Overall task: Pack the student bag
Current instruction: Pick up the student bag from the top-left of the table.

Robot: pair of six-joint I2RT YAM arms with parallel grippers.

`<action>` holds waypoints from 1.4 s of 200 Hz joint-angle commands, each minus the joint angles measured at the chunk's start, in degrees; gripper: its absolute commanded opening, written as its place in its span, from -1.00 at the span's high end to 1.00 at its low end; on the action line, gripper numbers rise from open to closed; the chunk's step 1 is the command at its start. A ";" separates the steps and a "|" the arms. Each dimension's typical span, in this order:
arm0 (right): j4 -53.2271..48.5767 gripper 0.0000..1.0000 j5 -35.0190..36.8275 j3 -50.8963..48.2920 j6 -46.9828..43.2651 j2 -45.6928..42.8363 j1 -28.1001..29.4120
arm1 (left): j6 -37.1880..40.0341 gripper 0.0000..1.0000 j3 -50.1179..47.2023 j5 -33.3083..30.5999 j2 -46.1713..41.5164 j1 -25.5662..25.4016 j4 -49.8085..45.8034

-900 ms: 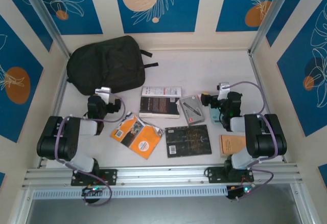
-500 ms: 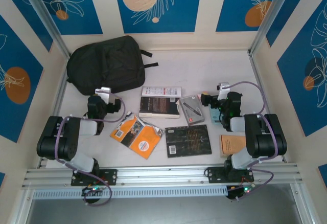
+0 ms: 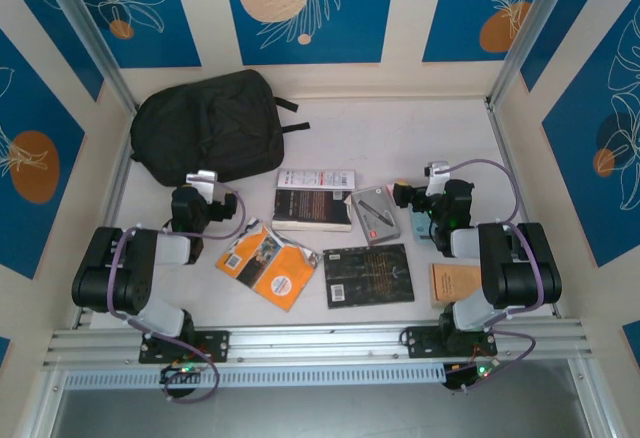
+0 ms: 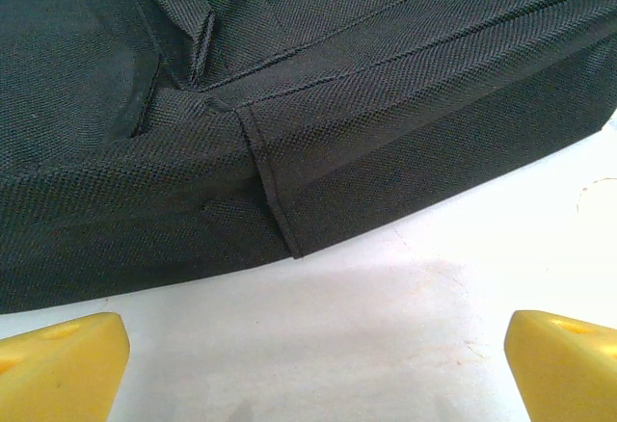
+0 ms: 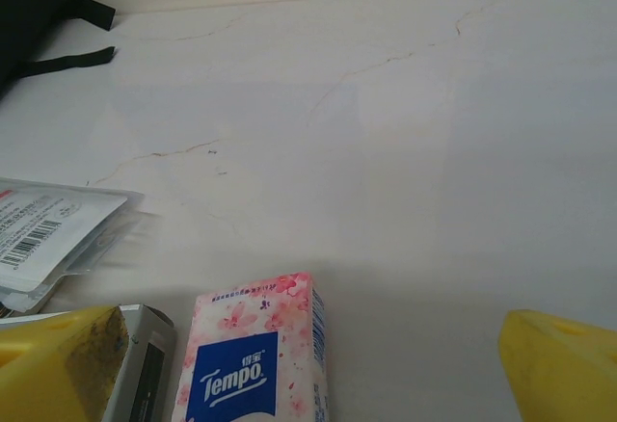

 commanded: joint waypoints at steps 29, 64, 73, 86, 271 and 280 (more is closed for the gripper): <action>0.54 -0.98 0.45 0.83 0.28 0.11 -0.29 | -0.50 -1.00 1.03 1.58 -0.24 0.73 0.79; 0.54 -0.98 0.17 0.85 0.50 0.10 -0.34 | -0.27 -1.00 0.81 2.73 -0.87 1.02 0.77; 0.72 -0.98 0.22 0.73 0.50 0.03 -0.34 | 0.95 -1.00 0.85 4.40 -2.67 0.63 -1.10; 1.71 -0.98 1.21 -0.16 0.73 -1.51 -0.19 | 1.87 -1.00 1.18 3.76 -7.64 -0.37 -5.79; -86.01 -0.98 -4.33 36.85 36.13 -35.05 20.56 | -46.39 -1.00 45.85 -17.10 -17.77 -6.41 -83.85; -87.40 -0.98 -4.62 36.42 37.01 -33.93 21.12 | -49.11 -1.00 45.66 -15.20 -15.94 -3.45 -82.95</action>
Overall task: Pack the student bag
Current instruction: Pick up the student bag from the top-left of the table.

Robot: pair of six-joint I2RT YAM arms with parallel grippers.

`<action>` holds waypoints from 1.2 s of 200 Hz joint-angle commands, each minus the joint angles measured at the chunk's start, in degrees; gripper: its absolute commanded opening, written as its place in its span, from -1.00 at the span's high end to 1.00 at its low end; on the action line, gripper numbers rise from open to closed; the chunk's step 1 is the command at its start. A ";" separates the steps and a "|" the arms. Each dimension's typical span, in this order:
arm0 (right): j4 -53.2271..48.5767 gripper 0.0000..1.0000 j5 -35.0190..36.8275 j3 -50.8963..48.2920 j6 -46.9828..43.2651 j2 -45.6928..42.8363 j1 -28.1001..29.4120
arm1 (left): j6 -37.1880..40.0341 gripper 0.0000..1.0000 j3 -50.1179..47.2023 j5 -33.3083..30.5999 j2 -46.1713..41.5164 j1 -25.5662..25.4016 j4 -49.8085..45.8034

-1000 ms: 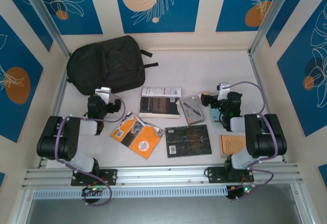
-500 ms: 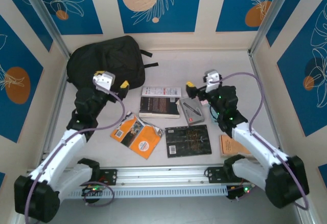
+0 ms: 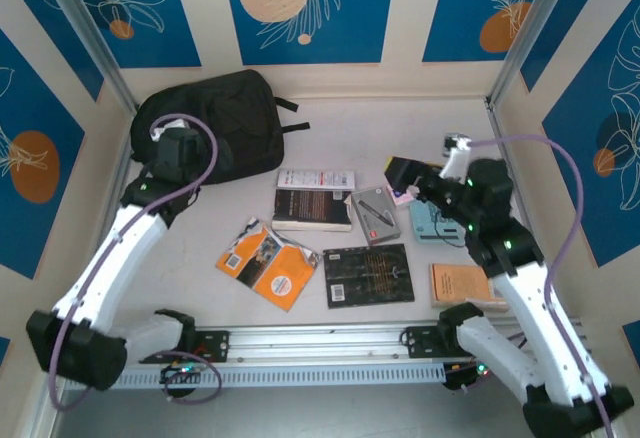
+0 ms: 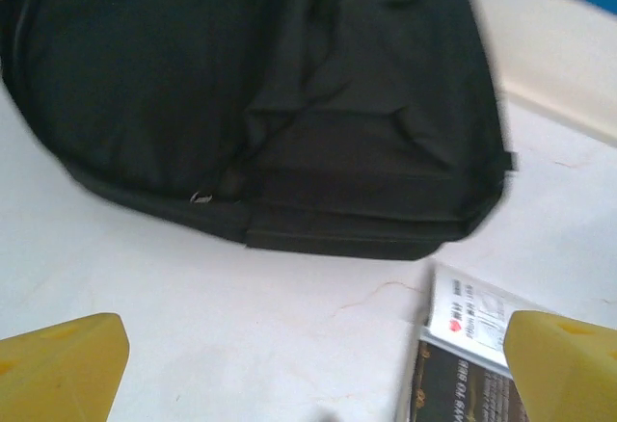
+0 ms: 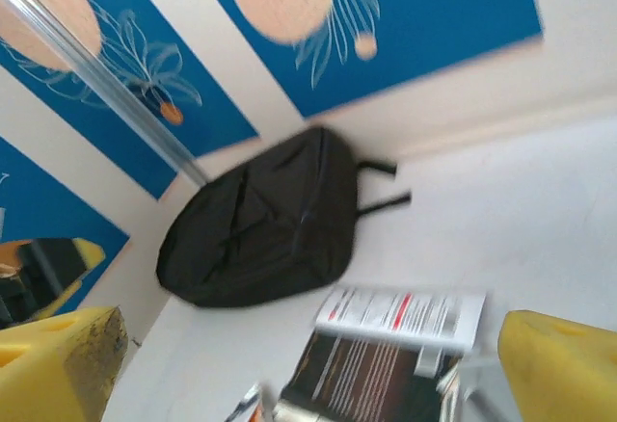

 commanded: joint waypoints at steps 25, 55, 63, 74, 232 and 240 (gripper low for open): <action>-17.45 -0.98 -5.75 -0.11 5.99 6.17 1.87 | -15.85 -1.00 3.08 5.08 9.85 12.36 -1.43; -14.26 -0.98 -7.02 -5.34 3.89 2.34 0.99 | -20.11 -0.90 6.72 12.50 20.59 17.58 0.96; -13.08 -1.00 -8.52 -7.01 4.09 0.72 0.27 | -20.45 -0.85 7.83 14.02 23.26 18.47 1.70; -11.96 -0.98 -10.40 -8.62 4.99 -1.22 -0.40 | -20.71 -0.82 9.76 14.64 26.60 19.34 1.46; -5.13 -0.38 -12.32 -9.20 12.90 0.62 -0.43 | -29.78 1.00 13.21 37.34 28.52 18.47 13.02; -5.54 -0.37 -12.51 -9.09 13.00 0.88 -0.58 | -30.74 1.00 14.41 38.95 28.17 17.55 13.41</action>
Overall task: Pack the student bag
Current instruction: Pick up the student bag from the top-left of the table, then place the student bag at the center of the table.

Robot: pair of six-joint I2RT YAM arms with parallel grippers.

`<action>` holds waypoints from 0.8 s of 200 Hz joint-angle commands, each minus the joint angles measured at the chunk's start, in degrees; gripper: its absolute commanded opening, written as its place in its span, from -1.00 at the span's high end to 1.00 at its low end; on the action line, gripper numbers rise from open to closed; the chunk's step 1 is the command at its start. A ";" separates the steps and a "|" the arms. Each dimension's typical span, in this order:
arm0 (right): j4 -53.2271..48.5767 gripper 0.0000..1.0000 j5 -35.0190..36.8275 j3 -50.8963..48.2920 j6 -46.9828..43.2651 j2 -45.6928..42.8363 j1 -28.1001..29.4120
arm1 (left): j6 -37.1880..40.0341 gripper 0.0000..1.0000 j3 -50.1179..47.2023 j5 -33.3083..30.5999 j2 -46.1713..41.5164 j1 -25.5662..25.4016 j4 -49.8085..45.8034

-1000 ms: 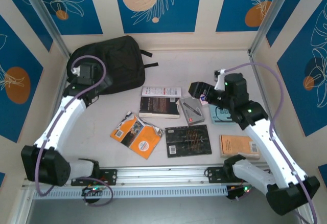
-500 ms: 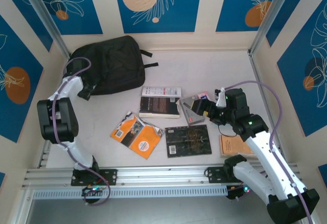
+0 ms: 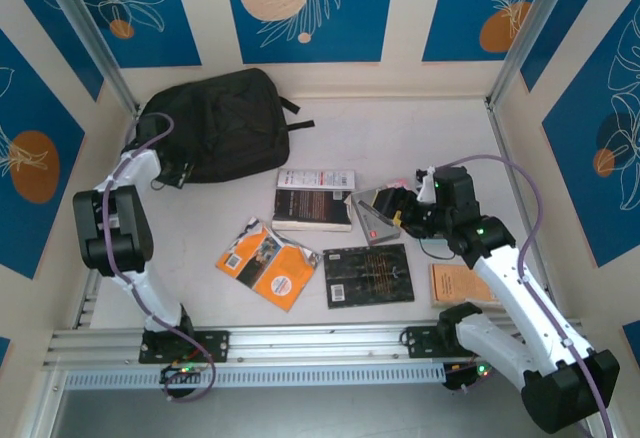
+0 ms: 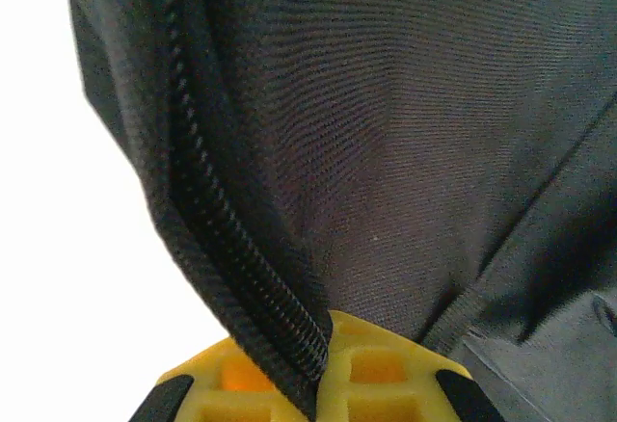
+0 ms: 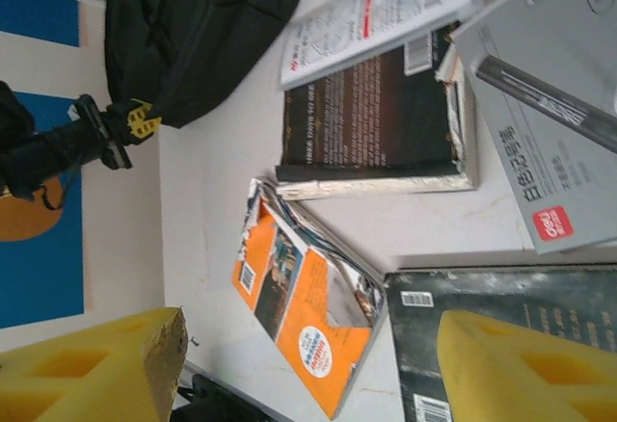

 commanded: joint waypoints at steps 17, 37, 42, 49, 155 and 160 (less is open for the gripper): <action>-1.09 -0.36 -2.33 1.16 0.15 -0.23 -0.32 | -5.06 1.00 8.52 13.35 -4.31 -5.66 6.14; -1.55 -0.36 -2.70 1.20 0.23 -0.86 -0.35 | -5.87 1.00 12.58 14.73 -4.08 -8.88 5.64; -1.67 -0.36 -2.74 1.25 0.16 -0.99 -0.48 | -6.41 1.00 13.10 14.88 -4.21 -9.72 5.88; -1.92 -0.36 -2.83 1.24 0.08 -1.25 -0.45 | -7.43 1.00 13.30 15.21 -4.37 -10.87 6.81; 0.54 -0.41 -11.18 -1.72 5.44 -4.50 -2.75 | -16.97 1.00 -9.15 7.52 -19.14 -31.02 16.11; -0.11 -0.41 -10.79 -1.57 5.94 -4.28 -2.70 | -17.02 1.00 -10.95 7.39 -20.14 -31.73 16.44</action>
